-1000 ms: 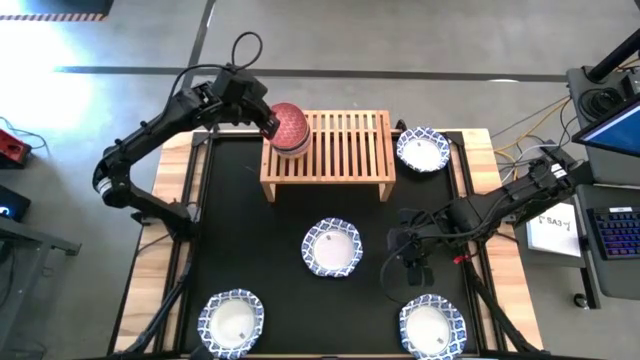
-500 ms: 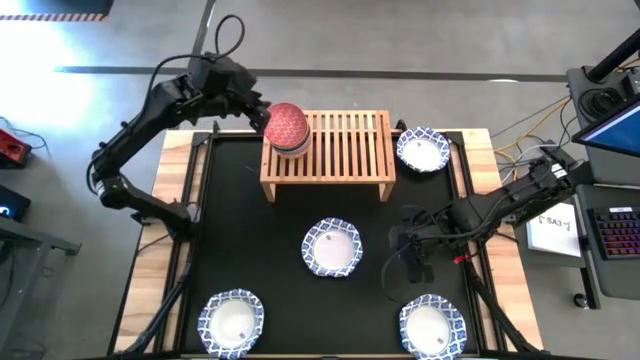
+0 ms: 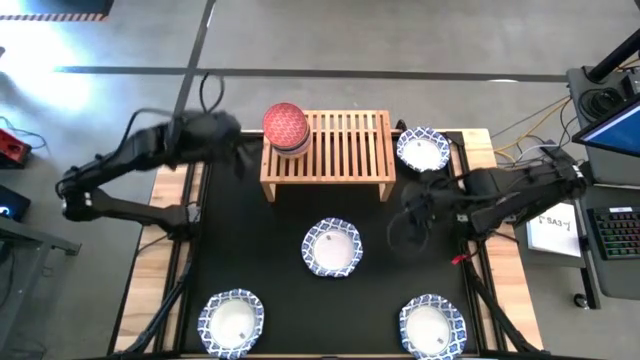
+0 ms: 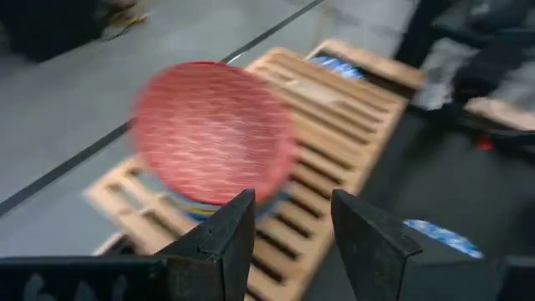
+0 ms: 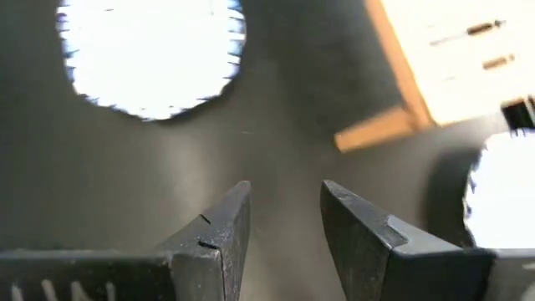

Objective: Place and stack bowls onto a shelf
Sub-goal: Put the white bowl on the shelf

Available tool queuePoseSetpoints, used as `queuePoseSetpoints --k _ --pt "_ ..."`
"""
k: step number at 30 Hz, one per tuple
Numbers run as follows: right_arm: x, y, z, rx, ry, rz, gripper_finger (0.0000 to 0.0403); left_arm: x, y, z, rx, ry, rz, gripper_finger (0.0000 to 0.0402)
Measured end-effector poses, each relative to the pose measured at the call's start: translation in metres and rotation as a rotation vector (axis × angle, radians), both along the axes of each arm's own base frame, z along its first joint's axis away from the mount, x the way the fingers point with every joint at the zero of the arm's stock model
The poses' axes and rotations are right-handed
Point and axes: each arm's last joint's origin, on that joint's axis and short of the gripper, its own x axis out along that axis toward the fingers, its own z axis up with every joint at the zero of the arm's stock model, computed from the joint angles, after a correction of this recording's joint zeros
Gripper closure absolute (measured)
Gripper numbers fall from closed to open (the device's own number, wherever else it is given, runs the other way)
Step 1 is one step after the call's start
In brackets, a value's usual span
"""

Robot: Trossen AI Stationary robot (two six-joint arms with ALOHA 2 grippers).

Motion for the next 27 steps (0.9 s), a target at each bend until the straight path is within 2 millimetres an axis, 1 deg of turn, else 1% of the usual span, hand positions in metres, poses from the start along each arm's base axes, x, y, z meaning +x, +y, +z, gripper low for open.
queuePoseSetpoints --k 4,8,15,18,21,23,27 --pt "-0.008 -0.024 -0.012 0.077 0.031 -0.162 0.0268 -0.001 -0.030 -0.020 0.000 -0.134 -0.132 0.0261" --pt "-0.016 -0.041 -0.027 0.161 0.073 -0.244 0.0268 0.002 -0.057 -0.039 0.006 -0.230 -0.262 0.0261" --pt "-0.033 -0.063 -0.050 0.224 0.128 -0.368 0.0268 0.010 -0.091 -0.068 0.056 -0.291 -0.315 0.0261" --pt "-0.038 -0.072 -0.059 0.227 0.153 -0.408 0.0265 0.011 -0.100 -0.072 0.095 -0.349 -0.306 0.0261" --pt "-0.042 -0.084 -0.068 0.178 0.182 -0.495 0.0254 0.013 -0.104 -0.078 0.122 -0.371 -0.322 0.0261" --pt "-0.043 -0.093 -0.075 0.137 0.201 -0.549 0.0247 0.013 -0.105 -0.080 0.124 -0.385 -0.326 0.0261" --pt "-0.042 -0.108 -0.086 0.118 0.211 -0.566 0.0238 0.014 -0.105 -0.085 0.127 -0.378 -0.327 0.0261"
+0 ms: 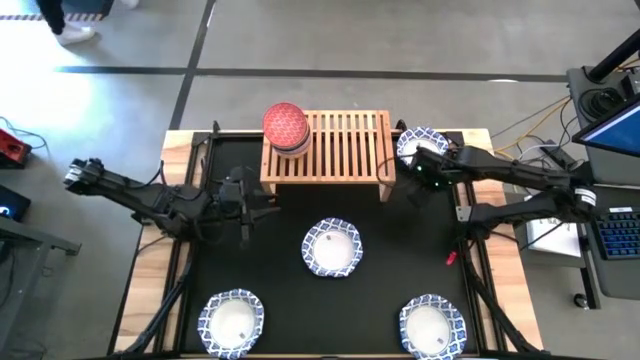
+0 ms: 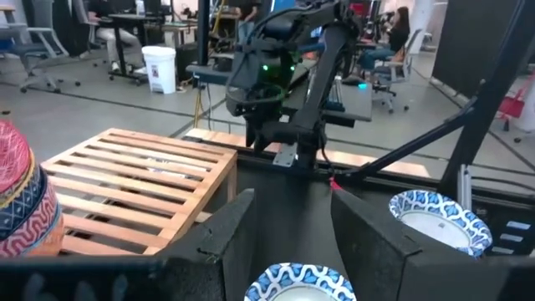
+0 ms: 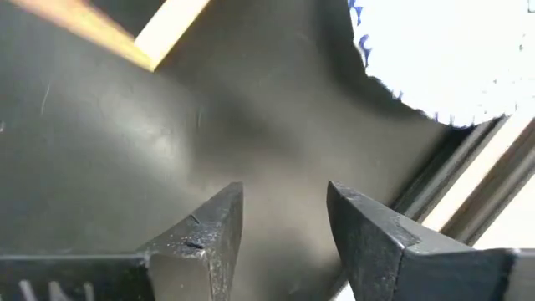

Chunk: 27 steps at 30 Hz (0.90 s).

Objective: Place and stack bowls onto a shelf
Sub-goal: Put the white bowl on the shelf

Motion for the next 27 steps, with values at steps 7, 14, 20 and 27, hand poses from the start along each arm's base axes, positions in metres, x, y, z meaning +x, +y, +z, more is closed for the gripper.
queuePoseSetpoints --k 7,14,20,27 --pt "-0.004 -0.033 -0.018 -0.004 0.047 -0.047 0.0224 0.001 0.000 -0.001 0.010 0.005 -0.002 0.0261" --pt "-0.006 -0.066 -0.033 -0.003 0.068 -0.085 0.0217 0.000 0.000 -0.002 0.033 0.014 -0.005 0.0261" --pt "-0.006 -0.081 -0.049 0.044 0.133 -0.081 0.0220 0.000 0.000 -0.002 0.055 0.022 -0.008 0.0261" --pt "0.003 -0.099 -0.064 0.013 0.110 -0.071 0.0223 0.000 0.000 -0.002 0.080 0.027 -0.011 0.0261"
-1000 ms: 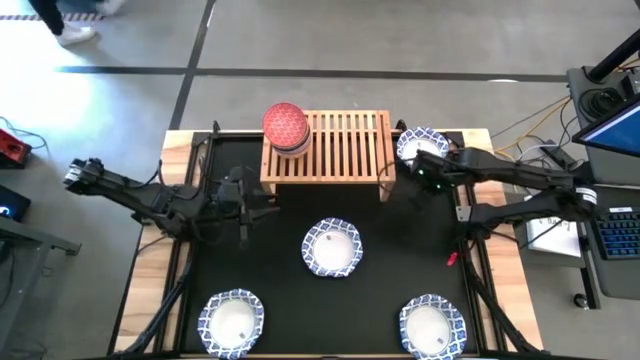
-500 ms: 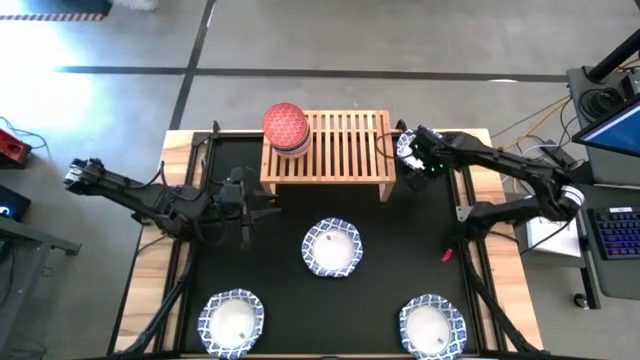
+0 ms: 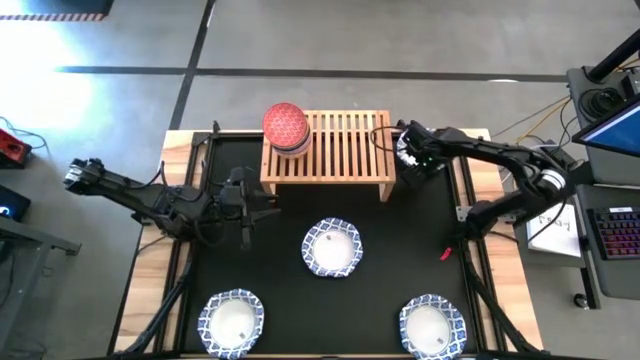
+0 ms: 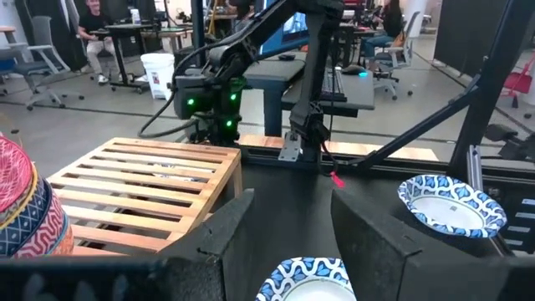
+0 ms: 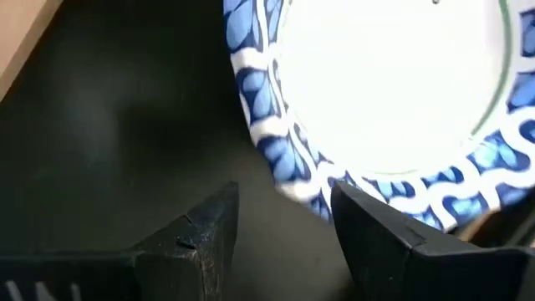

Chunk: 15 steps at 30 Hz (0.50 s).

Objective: Place and stack bowls onto a shelf
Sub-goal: Put the white bowl on the shelf

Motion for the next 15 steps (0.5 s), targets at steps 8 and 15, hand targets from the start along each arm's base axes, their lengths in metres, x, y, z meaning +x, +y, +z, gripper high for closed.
queuePoseSetpoints --k 8,15 --pt "0.006 -0.016 -0.023 0.019 0.021 -0.010 0.0228 -0.002 0.001 0.002 0.017 -0.005 -0.003 0.0261" --pt "0.008 -0.020 -0.029 0.019 0.023 -0.014 0.0272 -0.006 0.002 0.005 0.011 -0.023 -0.003 0.0261"
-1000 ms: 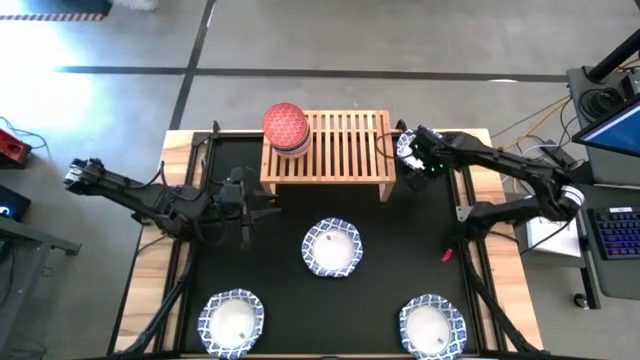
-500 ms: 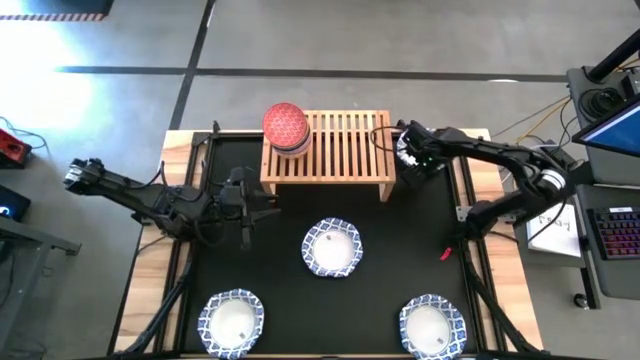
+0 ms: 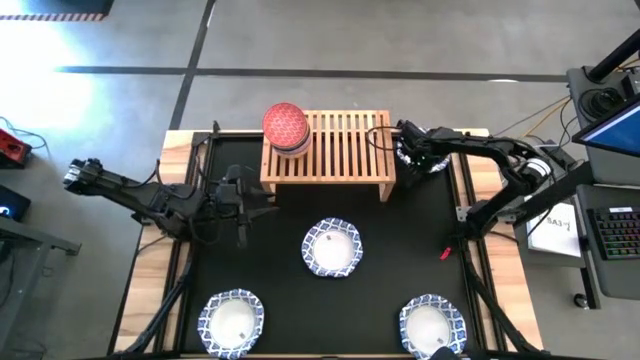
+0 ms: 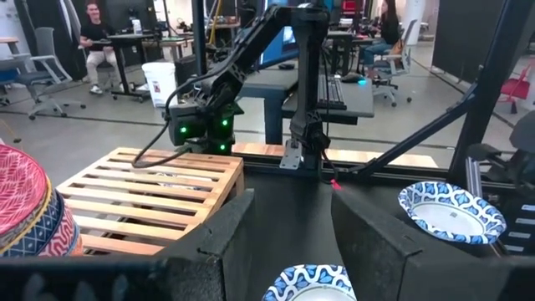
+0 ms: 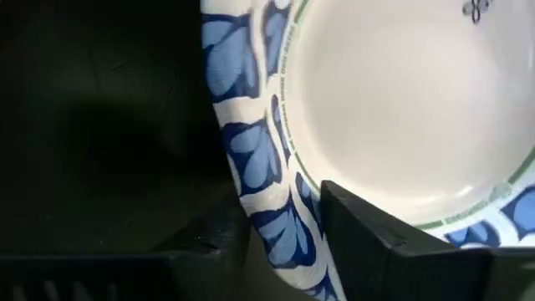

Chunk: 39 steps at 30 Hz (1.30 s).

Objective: Place and stack bowls onto a shelf
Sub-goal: Put the white bowl on the shelf

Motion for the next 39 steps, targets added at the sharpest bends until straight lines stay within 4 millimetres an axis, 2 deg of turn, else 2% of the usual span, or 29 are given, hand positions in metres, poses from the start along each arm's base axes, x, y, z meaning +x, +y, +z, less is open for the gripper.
queuePoseSetpoints --k 8,16,21,27,34,39 --pt "-0.002 0.001 0.008 -0.036 -0.015 -0.014 0.0381 -0.001 0.000 0.000 0.000 0.002 0.000 0.0261" --pt "-0.009 0.008 0.032 -0.104 -0.060 -0.080 0.0393 -0.001 0.000 -0.001 -0.019 0.014 0.003 0.0260" --pt "-0.015 0.008 0.072 -0.318 -0.060 -0.162 0.0394 -0.001 0.000 -0.001 -0.024 0.013 0.003 0.0260" --pt "-0.014 0.015 0.130 -0.473 -0.248 -0.161 0.0394 -0.001 0.000 -0.001 -0.028 0.012 0.004 0.0260" --pt "0.006 0.046 0.190 -0.440 -0.622 0.175 0.0394 -0.001 0.000 -0.001 -0.045 0.008 0.005 0.0261" --pt "0.027 0.074 0.216 -0.462 -0.690 0.424 0.0394 -0.001 0.000 -0.001 -0.059 0.005 0.007 0.0261"
